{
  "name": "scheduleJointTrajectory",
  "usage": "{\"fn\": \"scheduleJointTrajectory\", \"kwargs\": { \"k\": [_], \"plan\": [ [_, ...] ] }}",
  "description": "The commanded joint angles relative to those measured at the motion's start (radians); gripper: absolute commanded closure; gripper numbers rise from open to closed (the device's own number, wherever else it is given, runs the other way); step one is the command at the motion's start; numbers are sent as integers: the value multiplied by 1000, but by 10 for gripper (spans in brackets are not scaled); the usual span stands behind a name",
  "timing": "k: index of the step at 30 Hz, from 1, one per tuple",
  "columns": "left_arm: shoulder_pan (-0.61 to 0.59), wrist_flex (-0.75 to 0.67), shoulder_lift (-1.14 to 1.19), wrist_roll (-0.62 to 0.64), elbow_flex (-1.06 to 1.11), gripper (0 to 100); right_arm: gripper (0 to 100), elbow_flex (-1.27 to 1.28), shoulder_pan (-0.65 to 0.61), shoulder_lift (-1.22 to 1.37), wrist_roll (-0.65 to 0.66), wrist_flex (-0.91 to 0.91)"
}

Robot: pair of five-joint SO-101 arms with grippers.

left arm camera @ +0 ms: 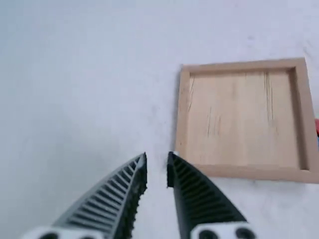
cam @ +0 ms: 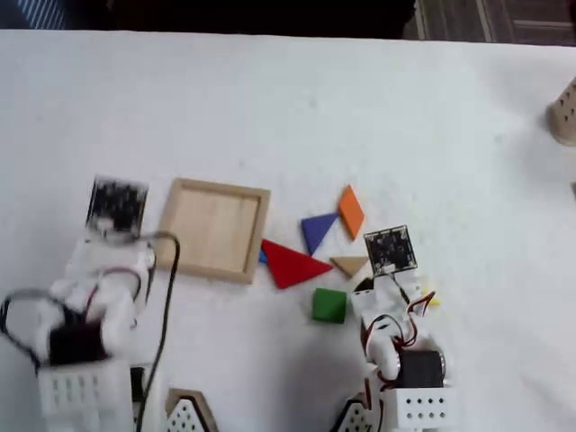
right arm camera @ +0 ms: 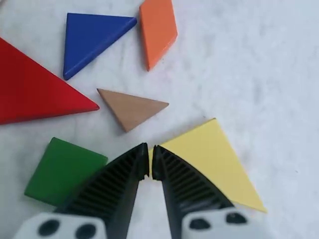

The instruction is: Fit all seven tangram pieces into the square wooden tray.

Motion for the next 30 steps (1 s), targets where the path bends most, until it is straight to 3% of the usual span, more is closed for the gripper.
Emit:
{"fn": "scheduleJointTrajectory", "kwargs": {
  "k": [1, 6, 13, 20, 30],
  "plan": [
    [18, -11, 294, 61, -127, 819, 978, 11, 7, 4, 11, 4],
    [18, -146, 590, 89, -204, 735, 978, 11, 7, 4, 11, 4],
    [19, -356, 926, 89, -327, 733, 978, 11, 5, 4, 11, 4],
    [15, -359, 1227, 86, -528, 836, 978, 11, 5, 4, 11, 5],
    [12, -206, 1395, 84, -717, 823, 978, 11, 5, 4, 11, 7]
  ]
}}
